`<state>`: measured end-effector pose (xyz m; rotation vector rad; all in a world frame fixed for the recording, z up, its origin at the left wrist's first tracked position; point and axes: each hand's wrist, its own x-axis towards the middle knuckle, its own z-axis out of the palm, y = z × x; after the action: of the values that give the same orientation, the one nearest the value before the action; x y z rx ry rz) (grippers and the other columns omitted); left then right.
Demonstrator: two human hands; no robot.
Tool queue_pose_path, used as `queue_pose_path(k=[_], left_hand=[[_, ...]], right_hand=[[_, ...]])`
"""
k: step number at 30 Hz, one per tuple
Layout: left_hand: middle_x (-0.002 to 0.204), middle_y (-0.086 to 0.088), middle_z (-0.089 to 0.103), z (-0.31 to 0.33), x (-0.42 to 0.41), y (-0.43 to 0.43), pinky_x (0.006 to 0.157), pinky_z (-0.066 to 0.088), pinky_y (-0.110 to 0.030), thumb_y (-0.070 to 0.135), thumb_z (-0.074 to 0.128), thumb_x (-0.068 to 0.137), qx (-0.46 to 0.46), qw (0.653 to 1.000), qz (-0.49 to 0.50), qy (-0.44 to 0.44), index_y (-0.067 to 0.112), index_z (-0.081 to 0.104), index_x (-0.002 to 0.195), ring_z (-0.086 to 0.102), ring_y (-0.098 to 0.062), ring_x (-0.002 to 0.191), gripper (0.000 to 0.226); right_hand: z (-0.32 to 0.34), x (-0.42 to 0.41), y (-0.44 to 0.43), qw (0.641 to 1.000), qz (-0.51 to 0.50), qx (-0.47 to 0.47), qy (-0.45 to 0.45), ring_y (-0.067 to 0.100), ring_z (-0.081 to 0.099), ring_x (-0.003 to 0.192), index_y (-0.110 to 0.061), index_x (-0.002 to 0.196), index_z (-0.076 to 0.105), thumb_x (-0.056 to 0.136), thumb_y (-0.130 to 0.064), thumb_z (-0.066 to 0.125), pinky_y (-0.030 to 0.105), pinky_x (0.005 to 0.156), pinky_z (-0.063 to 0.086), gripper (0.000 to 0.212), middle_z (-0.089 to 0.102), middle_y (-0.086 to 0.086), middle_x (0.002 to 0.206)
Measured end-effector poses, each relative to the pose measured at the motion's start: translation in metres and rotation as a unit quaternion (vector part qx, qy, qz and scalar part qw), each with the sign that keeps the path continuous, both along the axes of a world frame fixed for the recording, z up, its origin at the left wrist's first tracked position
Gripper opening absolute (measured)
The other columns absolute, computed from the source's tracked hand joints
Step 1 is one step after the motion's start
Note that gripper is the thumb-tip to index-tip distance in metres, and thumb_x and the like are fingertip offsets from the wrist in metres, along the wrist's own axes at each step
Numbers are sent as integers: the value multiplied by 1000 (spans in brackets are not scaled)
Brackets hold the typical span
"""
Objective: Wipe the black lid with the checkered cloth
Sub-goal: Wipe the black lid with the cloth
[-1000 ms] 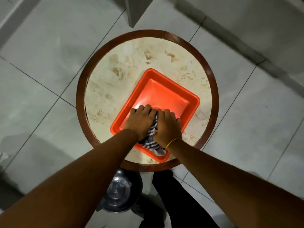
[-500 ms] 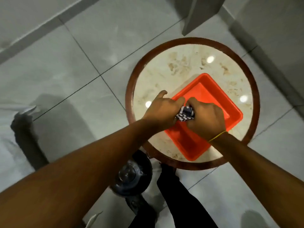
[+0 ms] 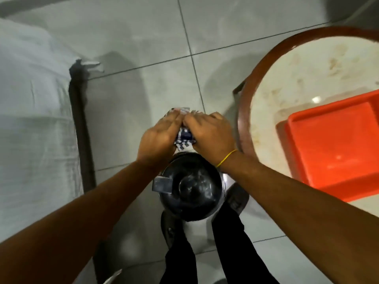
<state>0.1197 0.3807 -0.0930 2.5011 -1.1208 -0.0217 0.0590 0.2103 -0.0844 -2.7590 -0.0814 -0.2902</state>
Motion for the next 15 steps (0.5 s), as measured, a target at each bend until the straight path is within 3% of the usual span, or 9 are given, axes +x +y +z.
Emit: queue_pose_path(k=[2, 4, 6, 7, 9, 11, 14, 15], left_hand=[[148, -24, 56, -47, -32, 36, 103, 52, -45, 21, 53, 103, 26, 998, 44, 38, -4, 54, 145, 60, -38, 131, 49], [155, -23, 49, -90, -69, 58, 109, 48, -50, 11, 61, 94, 79, 983, 80, 148, -1, 45, 152, 54, -40, 137, 61], [163, -19, 39, -127, -107, 71, 118, 37, -49, 9, 62, 93, 147, 955, 63, 249, 3, 35, 158, 42, -38, 146, 71], [167, -16, 31, -143, -124, 77, 123, 27, -48, 11, 60, 92, 186, 941, 50, 278, 5, 29, 161, 31, -34, 153, 75], [173, -9, 16, -161, -153, 86, 126, 11, -56, 20, 58, 87, 217, 927, 49, 302, 11, 20, 164, 8, -27, 160, 87], [173, -6, 18, -164, -166, 96, 124, 5, -63, 31, 59, 80, 165, 936, 79, 301, 16, 27, 163, 6, -22, 160, 90], [166, -4, 36, -163, -161, 110, 127, -4, -51, 34, 56, 85, 48, 944, 173, 276, 22, 44, 151, 21, -17, 156, 68], [160, -4, 44, -166, -153, 115, 128, 0, -46, 35, 53, 91, 20, 934, 234, 269, 24, 48, 144, 31, -19, 151, 55]], right_hand=[[-49, -15, 31, 998, 55, -22, 24, 32, 78, 104, -9, 115, 73, 85, -7, 68, 43, 81, 58, 31, 81, 12, 106], [-94, -36, 52, 989, 114, -43, 80, 35, 76, 110, -6, 119, 73, 87, -5, 65, 46, 91, 59, 33, 79, 15, 109], [-131, -65, 63, 968, 175, -50, 171, 37, 72, 120, -5, 125, 71, 82, -4, 76, 50, 104, 56, 43, 76, 18, 120], [-147, -80, 66, 948, 200, -65, 238, 37, 63, 136, -6, 136, 65, 81, -10, 79, 52, 115, 48, 56, 70, 19, 139], [-168, -109, 68, 905, 211, -84, 360, 33, 24, 166, -12, 163, 40, 86, -31, 70, 55, 133, 21, 85, 31, 10, 177], [-176, -128, 69, 906, 176, -42, 381, 28, 0, 170, -17, 170, 26, 84, -41, 62, 57, 136, 4, 97, 6, 2, 184], [-173, -135, 79, 926, 161, -28, 341, 29, 2, 170, -18, 163, 39, 81, -46, 57, 61, 135, 3, 89, 11, 5, 184], [-172, -133, 84, 933, 162, -25, 321, 30, 7, 170, -18, 160, 43, 81, -47, 56, 61, 135, 4, 85, 16, 6, 183]])
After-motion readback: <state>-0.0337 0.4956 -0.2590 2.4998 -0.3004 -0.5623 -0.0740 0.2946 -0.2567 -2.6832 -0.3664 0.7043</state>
